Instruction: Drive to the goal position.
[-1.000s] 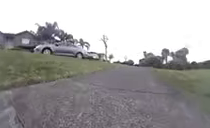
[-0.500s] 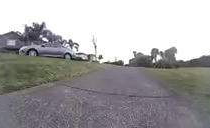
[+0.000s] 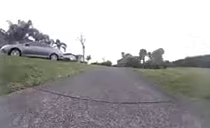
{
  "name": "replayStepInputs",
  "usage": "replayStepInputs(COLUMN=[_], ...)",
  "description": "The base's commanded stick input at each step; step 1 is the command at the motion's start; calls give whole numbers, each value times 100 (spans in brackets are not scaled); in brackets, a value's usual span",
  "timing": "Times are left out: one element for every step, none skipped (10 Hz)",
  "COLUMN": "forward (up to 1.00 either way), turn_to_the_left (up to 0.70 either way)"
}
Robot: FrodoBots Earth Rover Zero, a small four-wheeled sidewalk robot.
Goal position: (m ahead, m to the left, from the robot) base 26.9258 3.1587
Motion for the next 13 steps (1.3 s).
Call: replayStepInputs(forward=[85, 85, 85, 85, 85, 85, 85, 85, 85, 85, 85, 85, 85], turn_to_the_left=[0, 0, 0, 0, 0, 2, 0, 0, 0, 0, 0, 0, 2])
